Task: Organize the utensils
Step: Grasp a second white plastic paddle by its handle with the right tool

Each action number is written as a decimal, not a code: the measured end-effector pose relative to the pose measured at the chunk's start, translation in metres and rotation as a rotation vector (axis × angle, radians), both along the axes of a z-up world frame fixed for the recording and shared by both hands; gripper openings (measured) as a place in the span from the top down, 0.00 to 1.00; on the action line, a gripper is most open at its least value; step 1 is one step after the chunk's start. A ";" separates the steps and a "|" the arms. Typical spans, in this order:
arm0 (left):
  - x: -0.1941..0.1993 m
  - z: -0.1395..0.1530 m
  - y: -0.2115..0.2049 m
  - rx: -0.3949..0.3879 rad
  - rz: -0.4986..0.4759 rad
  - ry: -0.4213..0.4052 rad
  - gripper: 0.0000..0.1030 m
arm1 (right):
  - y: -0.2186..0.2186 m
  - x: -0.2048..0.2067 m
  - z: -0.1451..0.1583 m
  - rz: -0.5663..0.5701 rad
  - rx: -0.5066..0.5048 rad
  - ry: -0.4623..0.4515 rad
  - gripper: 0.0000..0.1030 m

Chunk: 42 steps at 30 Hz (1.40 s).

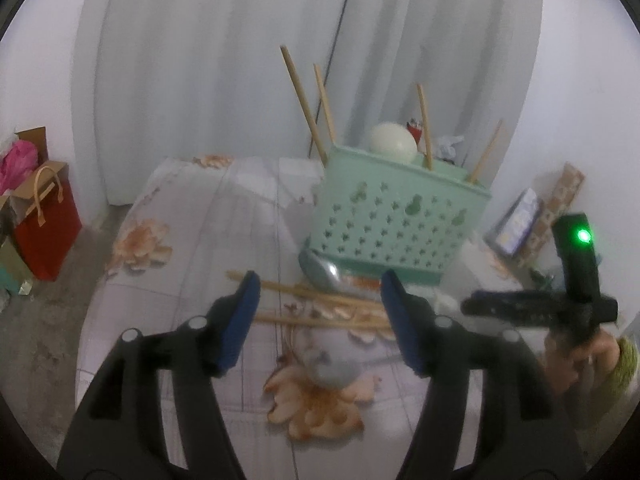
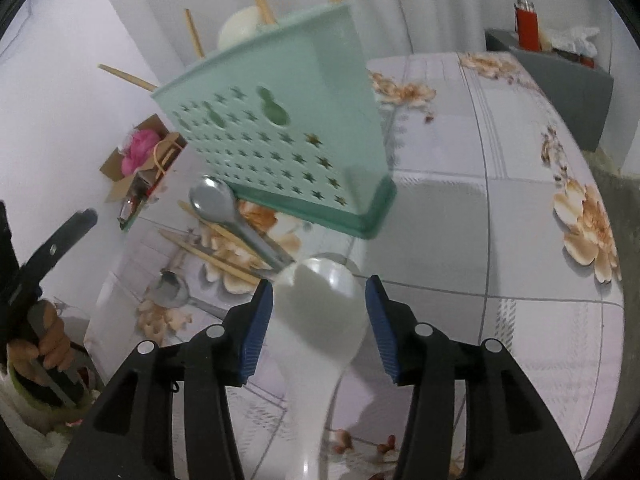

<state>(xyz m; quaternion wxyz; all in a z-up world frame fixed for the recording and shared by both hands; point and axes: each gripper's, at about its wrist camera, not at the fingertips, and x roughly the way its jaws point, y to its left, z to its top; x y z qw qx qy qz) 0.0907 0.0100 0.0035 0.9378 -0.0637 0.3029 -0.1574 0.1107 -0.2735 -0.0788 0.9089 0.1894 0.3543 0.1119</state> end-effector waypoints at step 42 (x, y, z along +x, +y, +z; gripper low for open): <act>-0.024 -0.035 -0.042 -0.062 -0.259 0.147 0.64 | 0.022 -0.026 0.003 0.022 0.002 0.098 0.79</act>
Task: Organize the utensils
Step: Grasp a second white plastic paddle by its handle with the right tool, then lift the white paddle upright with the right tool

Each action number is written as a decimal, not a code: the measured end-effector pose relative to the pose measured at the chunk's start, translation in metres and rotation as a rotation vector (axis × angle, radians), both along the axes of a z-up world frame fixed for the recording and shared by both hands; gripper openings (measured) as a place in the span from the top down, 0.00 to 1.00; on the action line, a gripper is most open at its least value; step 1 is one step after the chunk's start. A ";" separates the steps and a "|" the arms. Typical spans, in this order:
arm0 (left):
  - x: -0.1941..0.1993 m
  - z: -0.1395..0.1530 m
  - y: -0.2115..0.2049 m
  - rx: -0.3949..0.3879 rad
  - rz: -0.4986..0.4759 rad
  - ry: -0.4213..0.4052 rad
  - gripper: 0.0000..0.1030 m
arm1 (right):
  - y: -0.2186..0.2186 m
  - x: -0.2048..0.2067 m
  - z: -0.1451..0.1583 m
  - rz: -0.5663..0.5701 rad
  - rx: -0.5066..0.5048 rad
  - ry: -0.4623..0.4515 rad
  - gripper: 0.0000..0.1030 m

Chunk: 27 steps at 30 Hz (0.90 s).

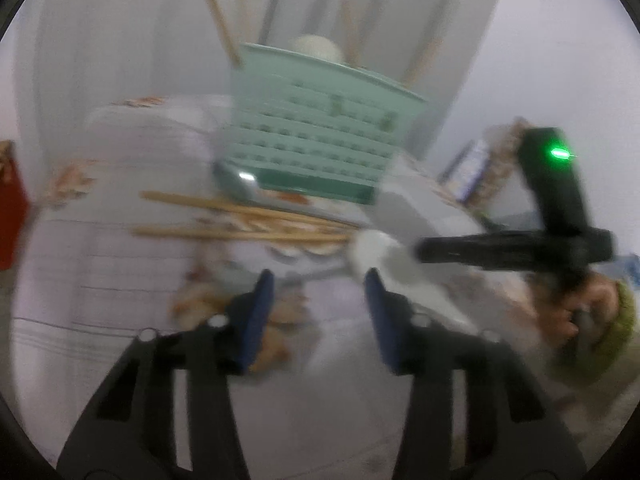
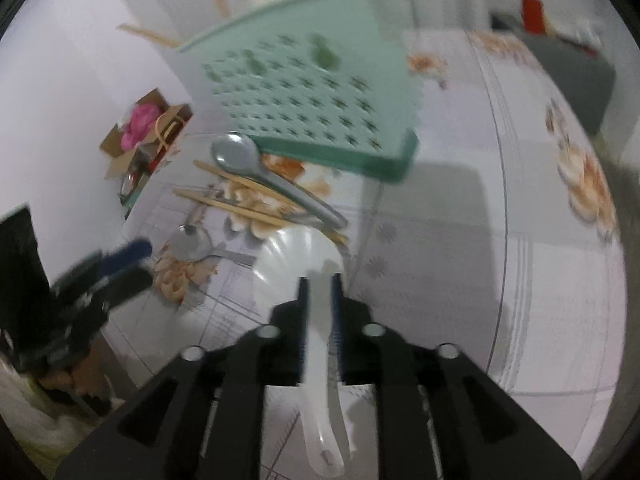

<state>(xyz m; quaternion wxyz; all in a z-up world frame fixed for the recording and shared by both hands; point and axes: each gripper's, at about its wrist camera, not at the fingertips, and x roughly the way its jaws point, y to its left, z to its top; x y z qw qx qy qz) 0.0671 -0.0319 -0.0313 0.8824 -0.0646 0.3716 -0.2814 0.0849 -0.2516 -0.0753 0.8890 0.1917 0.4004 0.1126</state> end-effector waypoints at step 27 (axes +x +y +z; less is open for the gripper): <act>0.016 -0.045 -0.053 -0.024 -0.141 0.132 0.97 | -0.006 0.005 -0.015 0.101 0.304 0.015 0.88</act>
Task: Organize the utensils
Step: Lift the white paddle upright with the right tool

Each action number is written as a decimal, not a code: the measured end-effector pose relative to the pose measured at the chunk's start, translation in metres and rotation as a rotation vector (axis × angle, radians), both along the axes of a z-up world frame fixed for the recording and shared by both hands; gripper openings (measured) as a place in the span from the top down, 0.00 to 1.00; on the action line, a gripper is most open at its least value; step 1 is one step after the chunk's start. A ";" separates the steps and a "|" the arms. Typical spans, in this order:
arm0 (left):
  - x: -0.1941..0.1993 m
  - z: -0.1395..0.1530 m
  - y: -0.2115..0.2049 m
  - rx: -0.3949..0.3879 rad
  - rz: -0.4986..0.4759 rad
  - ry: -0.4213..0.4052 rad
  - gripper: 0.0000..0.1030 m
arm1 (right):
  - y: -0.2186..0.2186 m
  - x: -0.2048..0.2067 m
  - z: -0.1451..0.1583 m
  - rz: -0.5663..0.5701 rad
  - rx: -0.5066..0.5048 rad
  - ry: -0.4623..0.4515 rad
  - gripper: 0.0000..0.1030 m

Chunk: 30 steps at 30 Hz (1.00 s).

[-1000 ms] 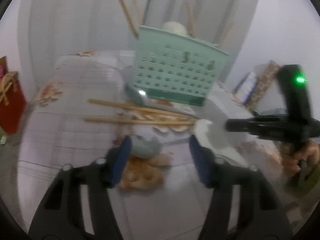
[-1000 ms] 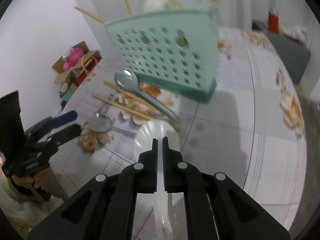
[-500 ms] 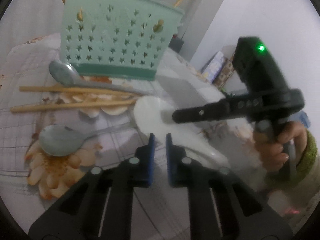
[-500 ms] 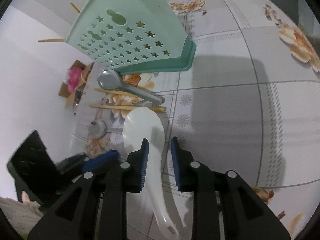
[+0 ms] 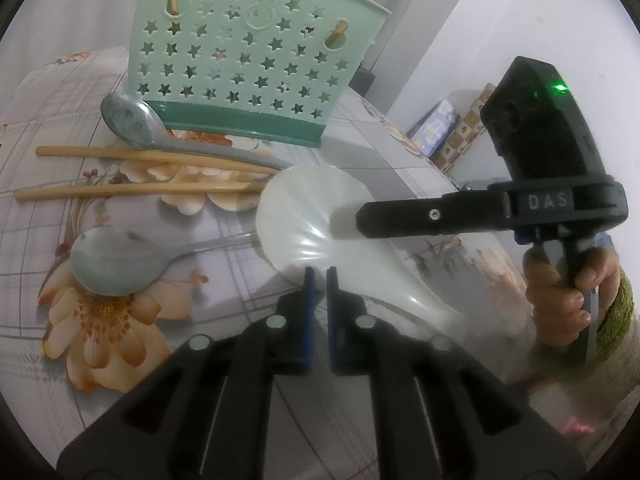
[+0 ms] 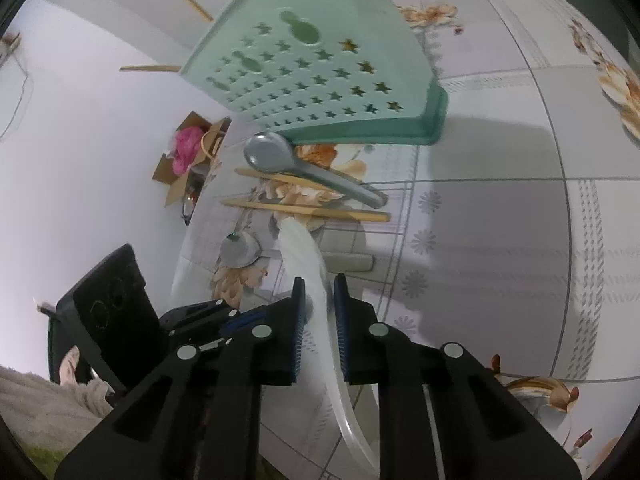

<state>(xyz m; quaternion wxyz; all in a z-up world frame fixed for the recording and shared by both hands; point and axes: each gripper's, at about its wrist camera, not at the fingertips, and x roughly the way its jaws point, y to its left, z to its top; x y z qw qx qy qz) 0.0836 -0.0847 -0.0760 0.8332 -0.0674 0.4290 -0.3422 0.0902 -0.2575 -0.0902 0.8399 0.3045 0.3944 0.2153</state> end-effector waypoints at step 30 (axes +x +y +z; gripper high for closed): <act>-0.004 -0.002 0.027 -0.068 0.049 0.015 0.98 | -0.006 -0.041 0.143 -0.184 -0.353 -0.427 0.98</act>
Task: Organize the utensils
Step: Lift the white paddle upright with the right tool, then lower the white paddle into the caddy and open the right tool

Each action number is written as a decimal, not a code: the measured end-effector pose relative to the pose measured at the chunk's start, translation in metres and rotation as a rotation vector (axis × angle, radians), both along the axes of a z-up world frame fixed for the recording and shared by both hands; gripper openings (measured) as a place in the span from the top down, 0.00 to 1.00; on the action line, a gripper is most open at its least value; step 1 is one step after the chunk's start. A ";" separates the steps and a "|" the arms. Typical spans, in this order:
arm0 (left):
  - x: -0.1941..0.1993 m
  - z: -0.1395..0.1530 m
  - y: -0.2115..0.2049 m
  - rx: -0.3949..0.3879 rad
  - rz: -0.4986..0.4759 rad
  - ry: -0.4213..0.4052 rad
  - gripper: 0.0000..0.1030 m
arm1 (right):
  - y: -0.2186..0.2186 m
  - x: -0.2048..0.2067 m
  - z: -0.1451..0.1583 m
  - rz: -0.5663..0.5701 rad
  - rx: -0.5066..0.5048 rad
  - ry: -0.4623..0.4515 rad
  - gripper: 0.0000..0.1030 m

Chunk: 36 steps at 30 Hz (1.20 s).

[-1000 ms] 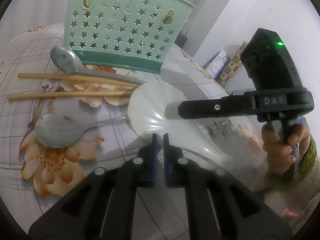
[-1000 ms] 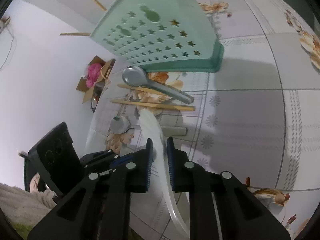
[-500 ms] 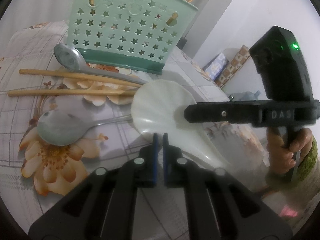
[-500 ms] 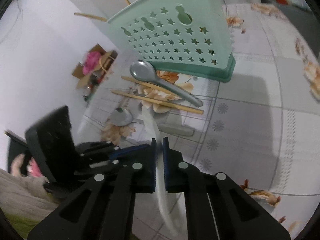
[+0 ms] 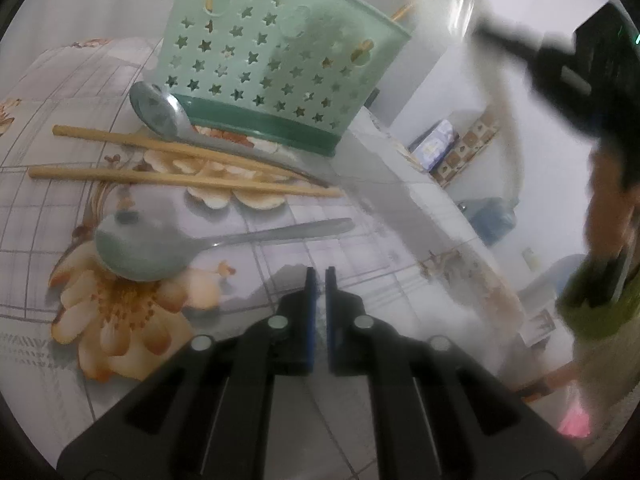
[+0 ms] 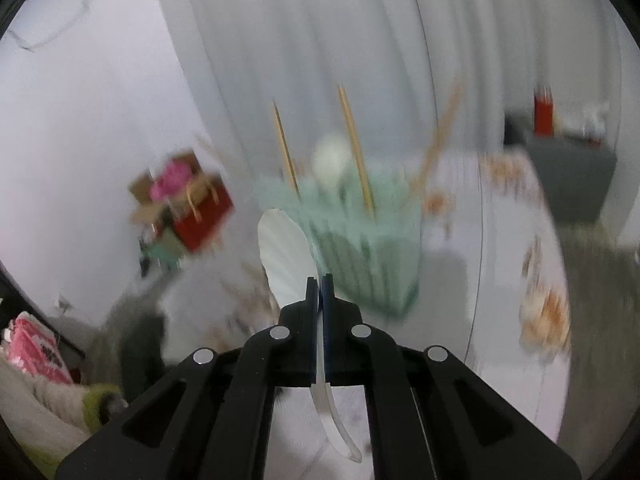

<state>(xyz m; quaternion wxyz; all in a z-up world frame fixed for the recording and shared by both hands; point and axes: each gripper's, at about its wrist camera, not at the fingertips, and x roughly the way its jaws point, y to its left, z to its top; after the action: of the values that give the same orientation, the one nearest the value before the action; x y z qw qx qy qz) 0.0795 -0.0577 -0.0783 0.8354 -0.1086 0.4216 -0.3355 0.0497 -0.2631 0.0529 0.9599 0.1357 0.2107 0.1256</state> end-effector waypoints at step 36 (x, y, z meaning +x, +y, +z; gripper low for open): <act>-0.016 0.043 0.030 0.071 0.100 -0.138 0.63 | -0.014 0.096 -0.009 -0.075 0.084 -0.241 0.97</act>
<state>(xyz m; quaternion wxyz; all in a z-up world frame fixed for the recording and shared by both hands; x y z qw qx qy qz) 0.0632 -0.0277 -0.0355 0.8814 -0.0763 0.3690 -0.2850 0.1460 -0.2772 0.0437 0.9757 0.1674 0.0833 0.1138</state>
